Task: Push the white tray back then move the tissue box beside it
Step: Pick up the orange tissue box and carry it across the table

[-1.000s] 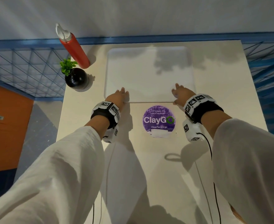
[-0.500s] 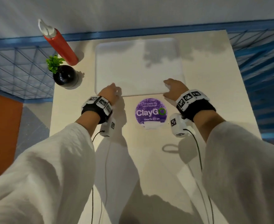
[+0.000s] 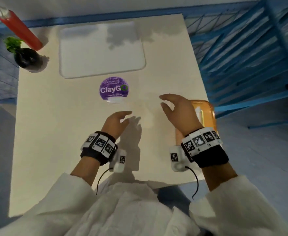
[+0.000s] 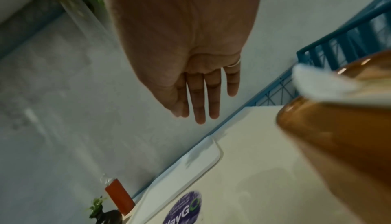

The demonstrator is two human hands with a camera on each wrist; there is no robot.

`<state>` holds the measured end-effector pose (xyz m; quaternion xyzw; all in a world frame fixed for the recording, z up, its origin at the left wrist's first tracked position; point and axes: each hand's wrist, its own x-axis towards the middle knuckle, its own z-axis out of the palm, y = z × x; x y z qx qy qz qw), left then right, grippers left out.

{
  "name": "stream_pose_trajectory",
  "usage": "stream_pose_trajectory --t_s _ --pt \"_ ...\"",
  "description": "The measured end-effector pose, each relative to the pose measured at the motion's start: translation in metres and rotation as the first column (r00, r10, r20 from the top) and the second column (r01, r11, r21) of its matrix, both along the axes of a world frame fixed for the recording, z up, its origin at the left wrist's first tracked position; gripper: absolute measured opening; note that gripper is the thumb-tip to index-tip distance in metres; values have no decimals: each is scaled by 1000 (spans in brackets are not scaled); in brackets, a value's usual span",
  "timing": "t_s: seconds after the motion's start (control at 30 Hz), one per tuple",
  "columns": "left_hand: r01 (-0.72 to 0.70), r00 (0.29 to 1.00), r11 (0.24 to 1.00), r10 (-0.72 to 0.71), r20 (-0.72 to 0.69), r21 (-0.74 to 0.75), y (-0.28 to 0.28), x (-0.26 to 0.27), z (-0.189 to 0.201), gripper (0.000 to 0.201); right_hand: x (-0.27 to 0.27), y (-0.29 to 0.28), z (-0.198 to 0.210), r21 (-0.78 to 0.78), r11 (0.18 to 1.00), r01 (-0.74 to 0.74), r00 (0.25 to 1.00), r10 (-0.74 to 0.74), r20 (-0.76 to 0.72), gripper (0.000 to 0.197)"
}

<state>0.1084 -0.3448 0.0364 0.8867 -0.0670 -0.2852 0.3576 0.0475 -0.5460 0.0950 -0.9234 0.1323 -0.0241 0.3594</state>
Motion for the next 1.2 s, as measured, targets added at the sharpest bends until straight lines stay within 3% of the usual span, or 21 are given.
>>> stream_pose_trajectory --t_s 0.27,0.4,0.53,0.63,0.73,0.8,1.0,1.2 --pt "-180 972 981 167 -165 -68 -85 -126 0 36 -54 -111 -10 -31 996 -88 995 87 -39 28" --pt "-197 950 980 181 -253 -38 -117 -162 0 53 -47 -143 -26 -8 994 -107 990 105 -92 36" --pt "-395 790 904 244 -563 -163 -148 -184 -5 69 -31 -156 -36 56 995 -86 972 96 -212 51" --pt "-474 755 843 240 -611 -255 -164 -193 -12 68 -21 -160 -52 168 984 -61 940 114 -323 49" --pt "-530 773 768 262 -577 -360 -171 -196 -21 52 -19 -163 -68 216 974 -63 915 142 -377 40" --pt "-515 796 756 249 -552 -403 -172 -193 -27 36 -19 -164 -72 221 975 -33 926 113 -359 37" --pt "-552 795 753 345 -499 -359 -170 -153 -28 48 4 -169 -54 252 967 36 964 32 -263 38" --pt "-583 784 724 383 -488 -367 -173 -57 -3 48 65 -172 -21 362 913 187 969 -111 -219 38"
